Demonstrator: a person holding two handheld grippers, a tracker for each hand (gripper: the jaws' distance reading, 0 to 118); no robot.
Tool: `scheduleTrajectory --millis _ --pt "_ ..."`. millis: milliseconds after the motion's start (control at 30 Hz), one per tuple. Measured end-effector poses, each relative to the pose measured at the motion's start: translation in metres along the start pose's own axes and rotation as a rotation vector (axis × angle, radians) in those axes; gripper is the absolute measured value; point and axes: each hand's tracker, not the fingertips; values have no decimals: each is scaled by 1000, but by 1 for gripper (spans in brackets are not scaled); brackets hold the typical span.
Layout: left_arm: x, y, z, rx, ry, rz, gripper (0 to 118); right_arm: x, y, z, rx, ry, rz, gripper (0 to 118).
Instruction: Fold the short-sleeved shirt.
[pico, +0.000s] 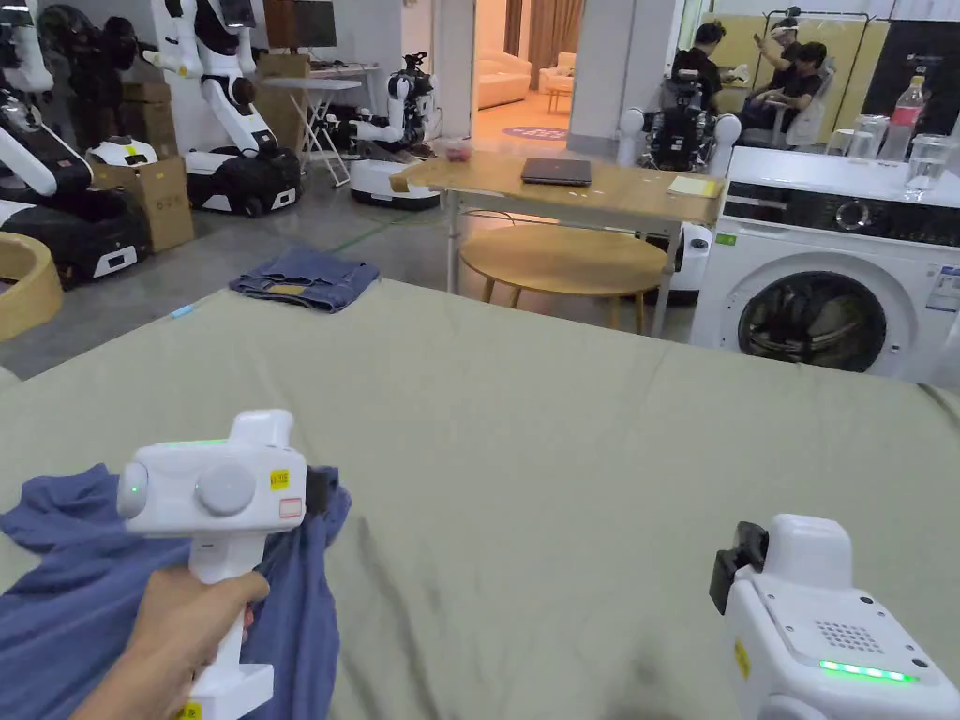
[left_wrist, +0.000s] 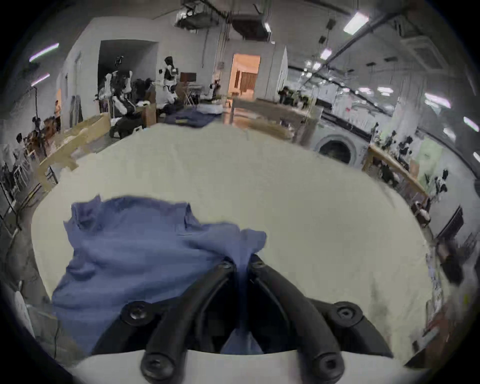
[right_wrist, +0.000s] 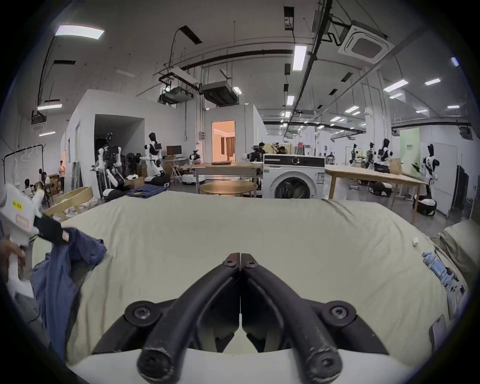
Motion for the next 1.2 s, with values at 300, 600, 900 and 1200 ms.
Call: scheduleTrajectory --millis 300,600,900,1200 --pt "117 66 57 158 -208 -109 1 37 14 23 39 -69 -10 0" --pt "290 83 60 140 -455 -347 1 88 20 58 72 -185 -39 0" --pt "442 -10 26 -60 -709 -559 1 153 8 108 81 -349 -96 0" --pt "478 -131 9 -233 -805 -594 1 198 -13 143 50 -469 -106 0"
